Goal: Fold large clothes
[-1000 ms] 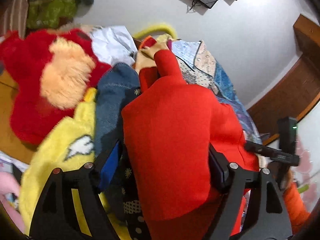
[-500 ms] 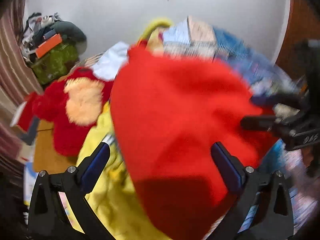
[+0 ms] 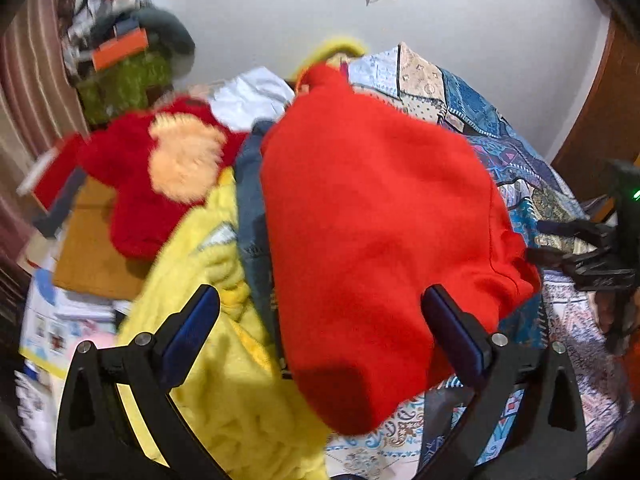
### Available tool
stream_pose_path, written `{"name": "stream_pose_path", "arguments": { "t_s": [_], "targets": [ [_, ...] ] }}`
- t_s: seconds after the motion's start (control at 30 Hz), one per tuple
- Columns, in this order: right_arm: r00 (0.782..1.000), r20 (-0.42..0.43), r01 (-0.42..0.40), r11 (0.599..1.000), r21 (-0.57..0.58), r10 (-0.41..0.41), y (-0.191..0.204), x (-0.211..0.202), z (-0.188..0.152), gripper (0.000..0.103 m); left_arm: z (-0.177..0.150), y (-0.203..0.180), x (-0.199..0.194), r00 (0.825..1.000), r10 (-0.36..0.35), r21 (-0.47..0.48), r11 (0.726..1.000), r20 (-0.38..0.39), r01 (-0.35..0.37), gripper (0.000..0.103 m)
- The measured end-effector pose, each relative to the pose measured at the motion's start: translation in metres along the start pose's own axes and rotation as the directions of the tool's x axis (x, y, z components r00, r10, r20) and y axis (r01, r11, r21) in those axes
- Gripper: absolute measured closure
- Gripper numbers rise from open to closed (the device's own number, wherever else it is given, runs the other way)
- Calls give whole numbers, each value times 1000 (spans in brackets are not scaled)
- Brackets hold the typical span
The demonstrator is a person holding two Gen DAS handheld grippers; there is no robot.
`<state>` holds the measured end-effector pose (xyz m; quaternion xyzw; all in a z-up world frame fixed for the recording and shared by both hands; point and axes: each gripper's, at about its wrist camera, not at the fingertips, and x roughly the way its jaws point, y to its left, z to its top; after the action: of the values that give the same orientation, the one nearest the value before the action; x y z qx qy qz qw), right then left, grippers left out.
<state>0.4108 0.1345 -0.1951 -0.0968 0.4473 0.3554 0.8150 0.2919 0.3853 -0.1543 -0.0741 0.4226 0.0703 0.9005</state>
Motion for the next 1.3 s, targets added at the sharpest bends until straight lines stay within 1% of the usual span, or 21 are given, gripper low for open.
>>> {"name": "stream_pose_path", "arguments": {
  "t_s": [0.07, 0.1, 0.17, 0.23, 0.3, 0.37, 0.4, 0.47, 0.5, 0.53, 0.57, 0.6, 0.67, 0.73, 0.77, 0.83, 0.87, 0.93, 1.1, 1.17, 1.3],
  "targets": [
    [998, 54, -8, 1000, -8, 9, 4, -28, 0, 23, 2, -10, -20, 998, 55, 31, 998, 33, -56, 0],
    [997, 76, -9, 1000, -13, 10, 8, -40, 1, 23, 3, -12, -29, 996, 69, 34, 997, 48, -71, 0],
    [990, 141, -14, 1000, -28, 18, 17, -72, 2, 23, 5, -19, -49, 994, 74, 23, 997, 77, -76, 0],
    [980, 197, -28, 999, -41, 36, 28, -100, 4, 23, 7, -27, -77, 990, 72, 6, 997, 123, -74, 0],
    [965, 256, -47, 997, -58, 60, 41, -133, 3, 23, 9, -39, -110, 980, 74, -2, 997, 183, -75, 0],
    [946, 313, -63, 995, -72, 82, 52, -164, 0, 23, 10, -54, -150, 961, 76, -11, 997, 265, -76, 0],
    [935, 343, -70, 995, -77, 92, 57, -181, -2, 23, 9, -59, -163, 954, 73, -14, 997, 290, -72, 0],
    [907, 407, -80, 993, -88, 109, 67, -217, -10, 23, 6, -74, -202, 929, 57, -23, 998, 367, -52, 0],
    [893, 436, -83, 992, -94, 116, 71, -234, -15, 23, 5, -79, -214, 920, 48, -23, 999, 390, -42, 0],
    [881, 458, -86, 991, -99, 122, 75, -249, -20, 23, 3, -87, -230, 907, 40, -27, 999, 420, -32, 0],
    [867, 481, -90, 990, -105, 130, 78, -264, -25, 23, -1, -96, -249, 889, 32, -29, 999, 456, -21, 0],
    [850, 509, -94, 989, -110, 137, 83, -282, -32, 23, -5, -103, -262, 875, 28, -28, 999, 483, -17, 0],
    [823, 549, -92, 989, -118, 142, 90, -309, -45, 23, -16, -119, -287, 844, 26, -23, 1000, 535, -17, 0],
    [797, 587, -80, 988, -129, 141, 97, -333, -59, 23, -27, -134, -305, 819, 36, -16, 999, 573, -32, 0],
    [783, 606, -70, 989, -133, 137, 101, -344, -67, 23, -34, -143, -313, 803, 42, -8, 999, 595, -46, 0],
    [765, 630, -57, 988, -142, 134, 108, -361, -83, 23, -47, -157, -325, 781, 53, 4, 997, 622, -71, 0],
    [754, 644, -46, 989, -144, 129, 112, -370, -92, 23, -56, -166, -330, 767, 67, 6, 996, 639, -93, 0],
    [737, 665, -37, 989, -142, 123, 120, -383, -108, 23, -69, -176, -337, 752, 78, 6, 994, 655, -108, 0],
    [715, 691, -31, 992, -125, 109, 133, -405, -144, 23, -98, -195, -349, 739, 70, 19, 994, 670, -111, 0],
    [710, 697, -30, 993, -112, 99, 134, -411, -155, 23, -108, -199, -353, 730, 81, 5, 993, 678, -115, 0],
    [710, 699, -31, 996, -89, 84, 134, -420, -170, 23, -121, -202, -360, 727, 82, -17, 995, 682, -96, 0]
  ]
}}
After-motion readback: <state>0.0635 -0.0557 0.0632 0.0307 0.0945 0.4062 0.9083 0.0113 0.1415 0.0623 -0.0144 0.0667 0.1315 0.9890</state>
